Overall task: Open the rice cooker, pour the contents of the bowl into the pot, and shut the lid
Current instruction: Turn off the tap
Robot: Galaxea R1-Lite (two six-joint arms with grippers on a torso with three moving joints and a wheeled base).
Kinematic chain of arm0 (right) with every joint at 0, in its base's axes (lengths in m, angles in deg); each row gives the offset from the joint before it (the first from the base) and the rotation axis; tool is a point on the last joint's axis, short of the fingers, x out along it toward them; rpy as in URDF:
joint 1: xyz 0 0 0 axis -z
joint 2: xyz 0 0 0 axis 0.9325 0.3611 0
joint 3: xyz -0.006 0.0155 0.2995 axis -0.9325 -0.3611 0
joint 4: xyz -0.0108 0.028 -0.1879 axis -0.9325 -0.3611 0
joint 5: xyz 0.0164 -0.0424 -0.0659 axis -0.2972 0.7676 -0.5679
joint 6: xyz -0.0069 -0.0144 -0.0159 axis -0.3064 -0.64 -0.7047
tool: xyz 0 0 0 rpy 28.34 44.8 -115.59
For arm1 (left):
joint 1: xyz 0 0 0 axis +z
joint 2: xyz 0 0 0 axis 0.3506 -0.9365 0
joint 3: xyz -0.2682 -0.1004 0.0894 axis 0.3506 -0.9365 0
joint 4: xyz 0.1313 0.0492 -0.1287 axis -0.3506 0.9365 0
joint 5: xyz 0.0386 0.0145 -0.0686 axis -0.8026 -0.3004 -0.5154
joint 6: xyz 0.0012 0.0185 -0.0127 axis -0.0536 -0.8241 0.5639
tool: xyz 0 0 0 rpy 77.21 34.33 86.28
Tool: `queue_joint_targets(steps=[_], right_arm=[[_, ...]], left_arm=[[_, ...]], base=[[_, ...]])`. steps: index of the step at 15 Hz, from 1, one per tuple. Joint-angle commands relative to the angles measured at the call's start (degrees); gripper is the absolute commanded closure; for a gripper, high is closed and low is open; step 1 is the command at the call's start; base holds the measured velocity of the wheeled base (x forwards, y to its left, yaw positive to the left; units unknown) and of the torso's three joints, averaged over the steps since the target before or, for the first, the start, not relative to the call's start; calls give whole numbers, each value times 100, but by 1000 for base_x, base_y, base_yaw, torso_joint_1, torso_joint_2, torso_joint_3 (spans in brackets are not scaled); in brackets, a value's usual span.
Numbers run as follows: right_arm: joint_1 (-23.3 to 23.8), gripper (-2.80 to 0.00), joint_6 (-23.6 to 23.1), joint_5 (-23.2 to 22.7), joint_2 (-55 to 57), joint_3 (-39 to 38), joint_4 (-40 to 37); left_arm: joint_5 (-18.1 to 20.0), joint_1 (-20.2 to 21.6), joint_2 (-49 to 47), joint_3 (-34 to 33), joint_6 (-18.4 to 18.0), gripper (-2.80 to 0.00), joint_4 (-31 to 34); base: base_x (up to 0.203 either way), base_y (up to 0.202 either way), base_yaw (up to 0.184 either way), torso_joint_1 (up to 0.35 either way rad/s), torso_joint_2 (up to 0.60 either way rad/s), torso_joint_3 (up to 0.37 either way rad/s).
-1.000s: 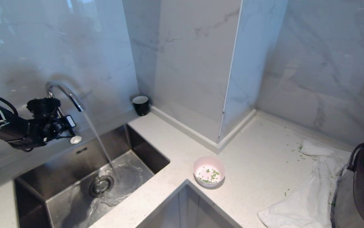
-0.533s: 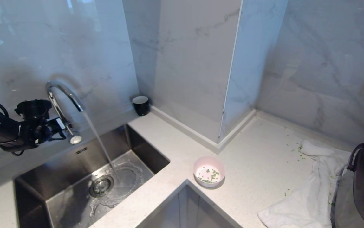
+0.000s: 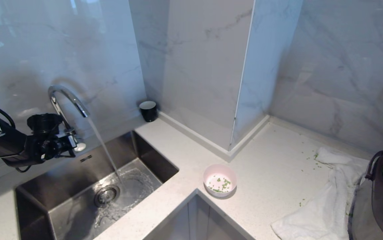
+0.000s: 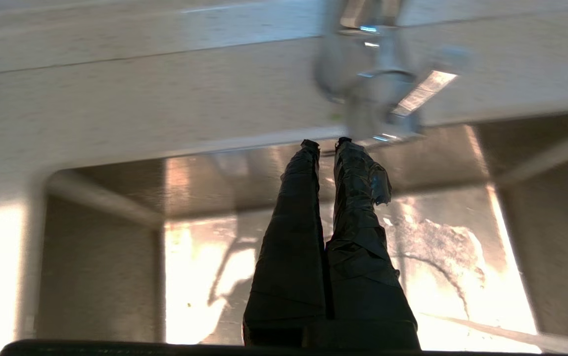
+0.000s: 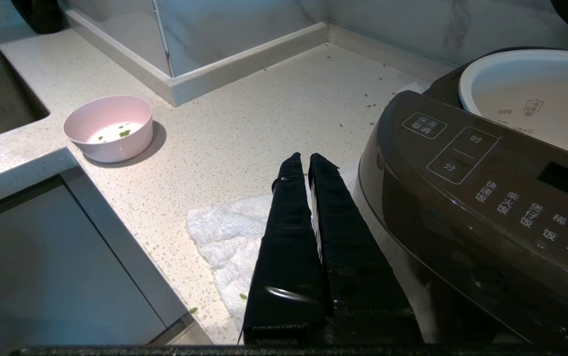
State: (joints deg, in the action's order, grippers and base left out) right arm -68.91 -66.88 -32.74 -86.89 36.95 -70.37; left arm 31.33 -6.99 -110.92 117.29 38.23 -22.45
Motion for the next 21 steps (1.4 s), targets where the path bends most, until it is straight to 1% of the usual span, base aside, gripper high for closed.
queue_joint_targets(steps=[1,3,7,10,21], right_arm=[[-1,0,-5,-5,7,0,-1],[-1,0,-5,-5,7,0,-1],[-1,0,-5,-5,7,0,-1],[-1,0,-5,-5,7,0,-1],[-1,0,-5,-5,7,0,-1]], left_arm=[[2,-192,11,48,7,0,-7],[10,-319,6,137,7,0,123],[12,-456,-66,379,21,0,162],[12,-431,-187,569,33,0,174],[-41,-343,-375,828,33,0,179]], base=[[0,0,0,0,0,0],[0,0,0,0,0,0],[0,0,0,0,0,0],[0,0,0,0,0,0],[0,0,0,0,0,0]])
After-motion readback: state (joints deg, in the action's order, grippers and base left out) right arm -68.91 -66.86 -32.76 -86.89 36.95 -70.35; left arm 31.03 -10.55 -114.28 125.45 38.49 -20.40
